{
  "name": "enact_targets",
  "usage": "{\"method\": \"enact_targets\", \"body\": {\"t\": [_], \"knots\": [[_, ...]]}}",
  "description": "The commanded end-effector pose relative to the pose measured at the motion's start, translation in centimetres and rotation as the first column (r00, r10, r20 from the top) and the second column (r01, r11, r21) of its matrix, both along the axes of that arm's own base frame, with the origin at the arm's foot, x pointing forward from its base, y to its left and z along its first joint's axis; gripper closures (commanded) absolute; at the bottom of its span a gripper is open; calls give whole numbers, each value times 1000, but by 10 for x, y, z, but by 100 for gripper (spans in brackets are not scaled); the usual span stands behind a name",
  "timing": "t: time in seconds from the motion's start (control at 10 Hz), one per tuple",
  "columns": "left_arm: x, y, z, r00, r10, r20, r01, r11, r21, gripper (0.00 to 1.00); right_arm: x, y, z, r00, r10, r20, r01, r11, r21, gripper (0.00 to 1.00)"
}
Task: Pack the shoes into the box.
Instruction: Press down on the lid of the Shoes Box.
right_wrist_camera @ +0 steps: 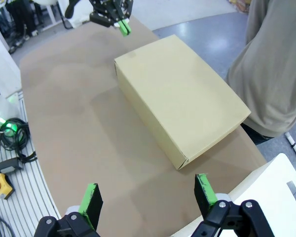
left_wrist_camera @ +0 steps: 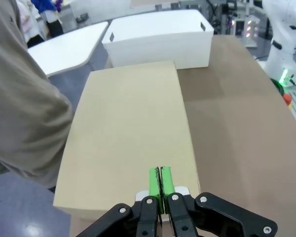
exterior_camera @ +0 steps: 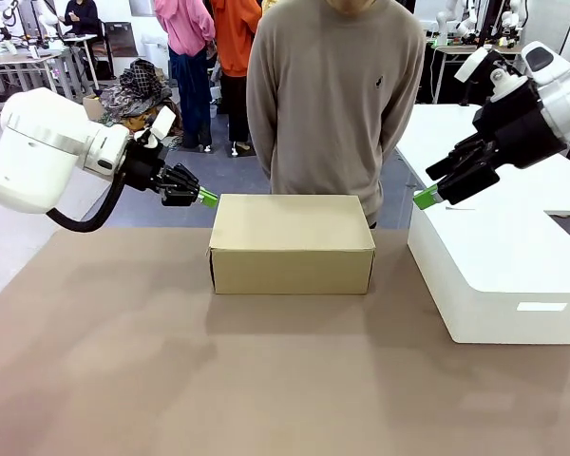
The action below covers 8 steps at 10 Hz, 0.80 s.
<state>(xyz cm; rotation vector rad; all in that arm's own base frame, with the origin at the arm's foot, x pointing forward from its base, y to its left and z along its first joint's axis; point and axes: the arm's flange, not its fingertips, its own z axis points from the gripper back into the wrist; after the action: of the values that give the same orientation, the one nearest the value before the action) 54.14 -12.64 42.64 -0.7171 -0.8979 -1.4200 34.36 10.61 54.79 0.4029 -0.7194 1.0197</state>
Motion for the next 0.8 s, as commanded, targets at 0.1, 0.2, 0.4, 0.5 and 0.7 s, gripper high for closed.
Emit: {"method": "enact_targets", "body": {"t": [0.1, 0.2, 0.4, 0.5, 0.7], "knots": [[-40, -1, 40, 998, 60, -12, -58, 992, 111, 56, 26, 24, 36, 999, -35, -36, 32, 997, -72, 0], [-51, 1, 52, 996, 81, -27, -77, 987, 141, 36, 41, 36, 43, 997, -54, -52, 48, 994, -101, 20], [-73, 8, 72, 987, 134, -85, -113, 971, 211, 0, 68, 60, 54, 996, -67, -59, 56, 985, -164, 59], [-85, 13, 80, 979, 160, -127, -131, 968, 216, 0, 84, 73, 55, 995, -84, -56, 72, 979, -190, 79], [-105, 22, 88, 962, 216, -167, -171, 953, 250, 0, 112, 96, 46, 991, -122, -51, 107, 966, -236, 100]]}}
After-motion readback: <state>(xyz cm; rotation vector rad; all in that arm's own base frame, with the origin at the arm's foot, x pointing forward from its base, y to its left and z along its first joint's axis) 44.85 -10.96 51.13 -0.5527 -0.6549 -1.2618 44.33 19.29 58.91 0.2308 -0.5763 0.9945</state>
